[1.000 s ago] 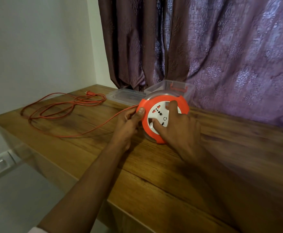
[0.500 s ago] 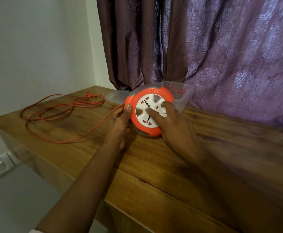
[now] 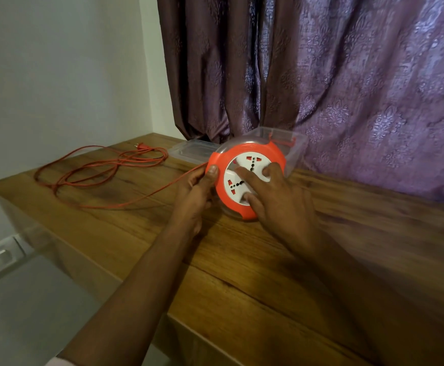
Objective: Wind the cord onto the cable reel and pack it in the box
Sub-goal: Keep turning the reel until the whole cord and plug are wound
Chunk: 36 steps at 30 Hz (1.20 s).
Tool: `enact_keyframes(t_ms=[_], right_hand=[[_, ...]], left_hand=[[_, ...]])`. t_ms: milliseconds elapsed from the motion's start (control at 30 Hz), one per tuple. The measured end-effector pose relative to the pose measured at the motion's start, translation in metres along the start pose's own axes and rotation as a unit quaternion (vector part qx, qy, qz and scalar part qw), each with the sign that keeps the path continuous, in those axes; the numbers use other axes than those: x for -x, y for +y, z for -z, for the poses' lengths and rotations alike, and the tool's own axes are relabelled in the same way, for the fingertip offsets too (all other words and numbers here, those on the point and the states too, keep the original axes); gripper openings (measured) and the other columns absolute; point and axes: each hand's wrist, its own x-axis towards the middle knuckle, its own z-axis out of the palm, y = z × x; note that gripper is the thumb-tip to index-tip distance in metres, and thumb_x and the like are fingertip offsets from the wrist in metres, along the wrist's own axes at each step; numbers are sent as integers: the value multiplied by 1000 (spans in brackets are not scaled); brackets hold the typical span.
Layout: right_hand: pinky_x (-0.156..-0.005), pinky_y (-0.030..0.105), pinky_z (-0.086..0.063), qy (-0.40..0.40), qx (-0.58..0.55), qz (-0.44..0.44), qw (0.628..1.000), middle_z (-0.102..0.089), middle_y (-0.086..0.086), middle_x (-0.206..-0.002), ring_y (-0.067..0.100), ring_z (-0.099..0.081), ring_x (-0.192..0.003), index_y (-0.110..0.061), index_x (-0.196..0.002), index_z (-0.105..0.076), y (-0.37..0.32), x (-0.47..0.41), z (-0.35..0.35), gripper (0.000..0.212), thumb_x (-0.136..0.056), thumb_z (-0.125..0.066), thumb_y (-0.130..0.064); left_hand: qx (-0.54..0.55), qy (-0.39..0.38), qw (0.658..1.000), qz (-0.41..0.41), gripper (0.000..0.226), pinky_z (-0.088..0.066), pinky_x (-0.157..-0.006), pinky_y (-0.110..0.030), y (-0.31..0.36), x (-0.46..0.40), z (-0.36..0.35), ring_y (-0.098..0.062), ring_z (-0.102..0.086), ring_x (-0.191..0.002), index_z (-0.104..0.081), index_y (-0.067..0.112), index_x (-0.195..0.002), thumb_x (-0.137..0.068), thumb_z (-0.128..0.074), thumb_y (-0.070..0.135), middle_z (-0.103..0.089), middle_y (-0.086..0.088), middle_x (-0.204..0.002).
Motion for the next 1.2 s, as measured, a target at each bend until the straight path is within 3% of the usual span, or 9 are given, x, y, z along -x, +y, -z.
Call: enact_keyframes(t_ms=[200,267,367,433,567,733,900,1033,1200], right_hand=[[-53,33,-48,47,-7,-49,998,-66,2,-102,29,-67,-71,-40,-136,-38,-1,-4,-7,58,-85,-49,-65],[-50,29,-44,71,-14,-63,995,-71,1,-89,29,-68,-65,-33,-128,-44,-2,-4,-8,56,-83,-51,-66],[-44,25,-32,101,-17,-93,990,-68,3,-62,30,-63,-49,-26,-115,-53,-5,-4,-7,55,-76,-63,-64],[-45,26,-31,107,-24,-113,988,-66,6,-59,33,-62,-48,-23,-110,-54,-5,-4,-7,55,-75,-65,-64],[-53,36,-45,82,-71,-160,981,-69,13,-73,39,-65,-63,-21,-110,-47,-6,-4,-7,58,-77,-56,-68],[-60,38,-49,63,-81,-198,975,-70,10,-84,37,-66,-75,-21,-105,-51,0,-6,-2,59,-79,-50,-73],[-53,35,-47,54,-36,-54,996,-60,7,-111,32,-65,-77,-20,-119,-53,-1,-5,5,35,-92,-55,-40],[-53,38,-53,13,-30,5,999,-50,9,-130,31,-62,-94,-27,-133,-50,-4,-4,4,51,-85,-64,-19],[-63,42,-56,-46,-33,23,998,-32,12,-148,37,-60,-106,-41,-138,-35,-3,-5,-1,64,-86,-58,-11]], left_hand=[[-7,-10,1000,-2,18,-62,-63,-35,-1,1,-2,-10,-75,-75,-77,28,-100,-97,-61,35,-79,4,-86],[-18,-21,1000,-8,18,-61,-63,-33,0,3,-3,-7,-73,-74,-77,29,-100,-98,-60,35,-79,7,-84],[-29,-38,999,-6,20,-60,-76,-46,0,5,-5,-20,-75,-88,-77,29,-105,-97,-60,38,-80,0,-97],[-28,-40,999,-2,20,-59,-78,-47,1,5,-6,-18,-75,-86,-77,29,-104,-96,-61,38,-80,0,-96],[-33,-43,999,-3,19,-59,-72,-40,2,6,-8,-10,-74,-75,-78,31,-98,-96,-61,37,-79,4,-87],[-28,-41,999,2,17,-59,-80,-49,3,7,-7,-21,-76,-88,-78,36,-94,-94,-62,38,-80,0,-98],[-4,3,1000,20,17,-57,-78,-44,3,2,-2,-10,-74,-71,-78,36,-88,-96,-63,36,-79,6,-81],[5,25,999,21,15,-60,-66,-34,3,-1,2,-8,-74,-68,-74,29,-96,-94,-63,39,-77,9,-72],[6,13,1000,2,19,-63,-65,-34,5,1,1,-15,-77,-79,-79,40,-86,-95,-62,37,-81,4,-90]])
